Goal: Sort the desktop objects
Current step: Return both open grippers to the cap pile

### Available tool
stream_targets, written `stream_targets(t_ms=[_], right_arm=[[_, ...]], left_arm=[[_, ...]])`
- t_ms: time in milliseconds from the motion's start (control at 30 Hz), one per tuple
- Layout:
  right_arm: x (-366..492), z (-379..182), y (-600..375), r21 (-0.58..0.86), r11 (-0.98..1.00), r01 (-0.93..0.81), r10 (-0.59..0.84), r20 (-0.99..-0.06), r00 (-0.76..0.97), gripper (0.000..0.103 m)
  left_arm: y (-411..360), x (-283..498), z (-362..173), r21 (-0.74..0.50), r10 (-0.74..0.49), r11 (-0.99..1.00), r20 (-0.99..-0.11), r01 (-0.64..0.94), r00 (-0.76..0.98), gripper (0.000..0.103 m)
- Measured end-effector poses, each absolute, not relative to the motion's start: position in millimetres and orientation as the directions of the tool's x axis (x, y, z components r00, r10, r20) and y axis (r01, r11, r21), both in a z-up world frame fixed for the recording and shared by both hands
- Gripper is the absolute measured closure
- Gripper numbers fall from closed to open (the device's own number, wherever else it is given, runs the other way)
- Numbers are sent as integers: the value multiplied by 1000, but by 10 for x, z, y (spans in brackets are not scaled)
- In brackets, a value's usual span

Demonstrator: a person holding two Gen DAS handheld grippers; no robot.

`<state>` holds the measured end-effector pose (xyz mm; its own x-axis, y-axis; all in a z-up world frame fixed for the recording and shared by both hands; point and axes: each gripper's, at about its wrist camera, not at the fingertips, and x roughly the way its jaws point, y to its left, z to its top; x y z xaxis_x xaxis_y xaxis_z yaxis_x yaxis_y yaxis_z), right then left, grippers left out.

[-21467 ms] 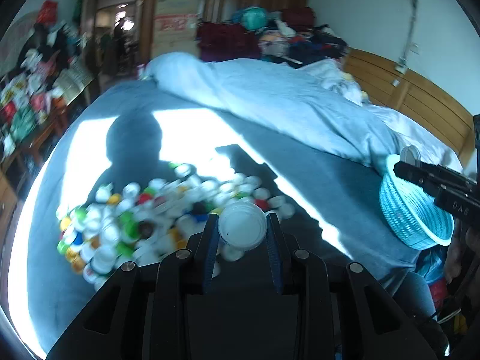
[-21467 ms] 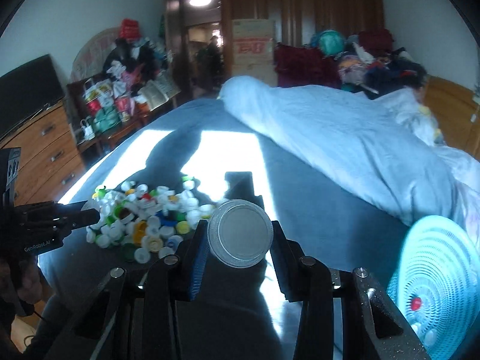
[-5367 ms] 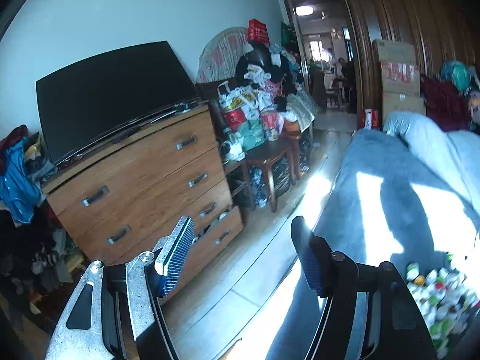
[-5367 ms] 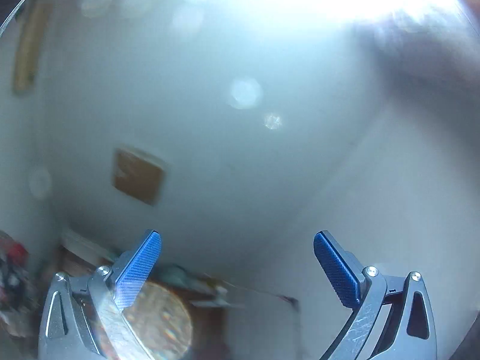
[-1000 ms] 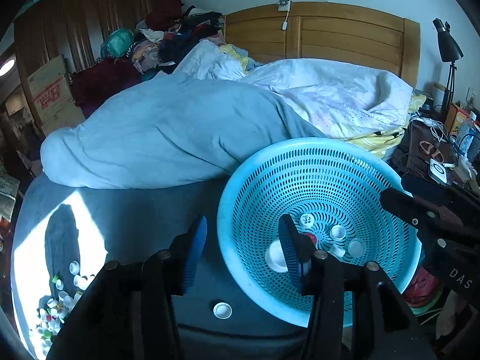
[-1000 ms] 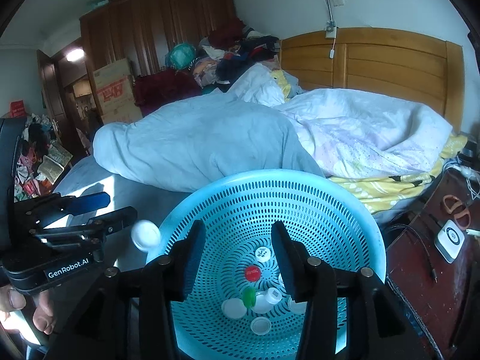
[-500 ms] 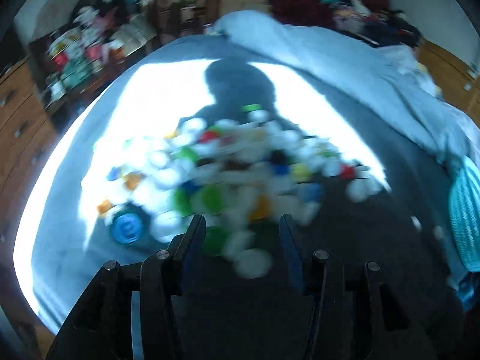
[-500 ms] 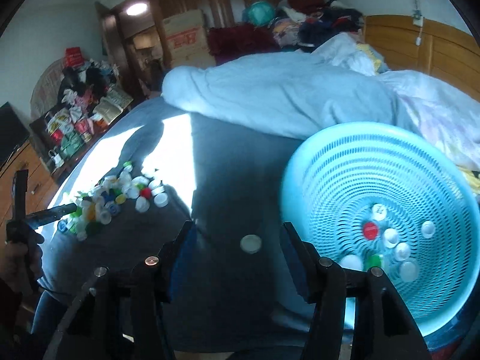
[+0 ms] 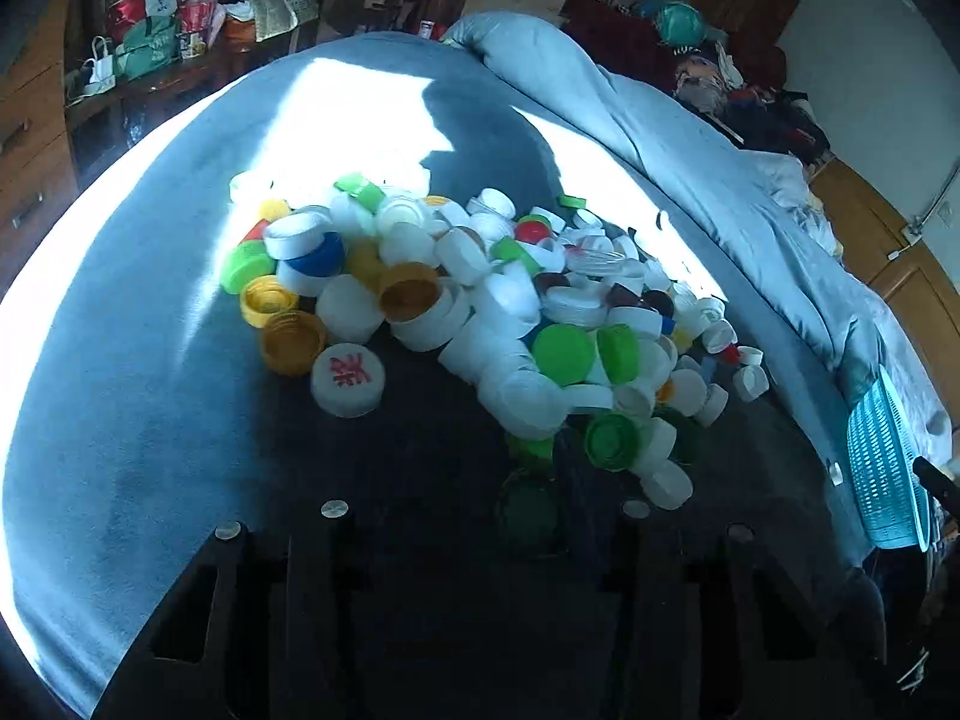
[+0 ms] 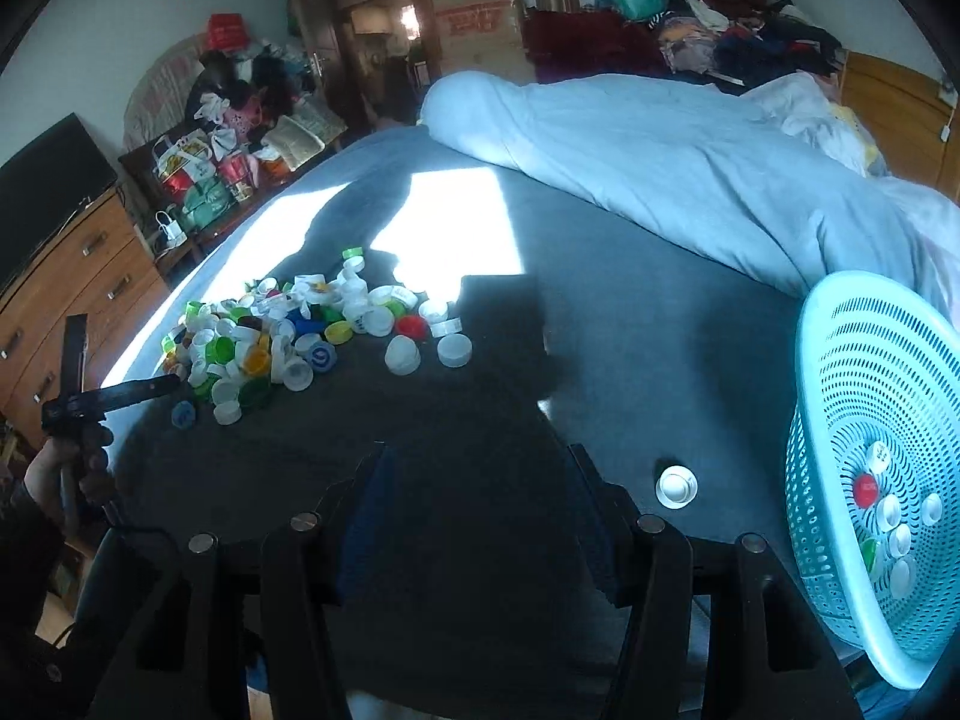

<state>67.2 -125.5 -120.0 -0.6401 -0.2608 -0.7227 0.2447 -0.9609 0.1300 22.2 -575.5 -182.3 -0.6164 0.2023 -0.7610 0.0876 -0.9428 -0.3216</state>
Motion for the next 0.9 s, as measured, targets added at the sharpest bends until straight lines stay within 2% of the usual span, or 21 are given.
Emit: stream_targets(t_ms=[100,300,467,533,667,767,900], right_arm=[[677,-1251,-1290,120,-960,252,-256,-737,-626,41],[683,-1332,-1363,137,-955,264,-274,-752,-599,40],[689,-1367,-1455,136,-950,281,-282,-760,-586,40],[685,-1391,-1487,136,-949,285,-283,-764,-579,40],[677,-1434,-1533,137,-947,290,-286,-771,-569,41],[688,-1433,-1574,129,-946,298,-284,-772,-569,41],[689,-1471,-1582,131,-945,299,-285,-778,-560,40]], left_arm=[[-5840,328,-1889,-302,174,-947,-773,112,-610,63],[-5398,487,-1834,-142,161,-987,-788,-78,-594,64],[-5281,534,-1873,-120,171,-985,-798,-126,-578,64],[-5136,524,-1928,-121,201,-976,-811,-179,-550,64],[-4787,630,-1880,-185,361,-913,-784,-364,-506,65],[-4930,620,-1853,-189,319,-941,-770,-280,-553,65],[-5250,586,-1875,-127,181,-983,-768,-131,-614,65]])
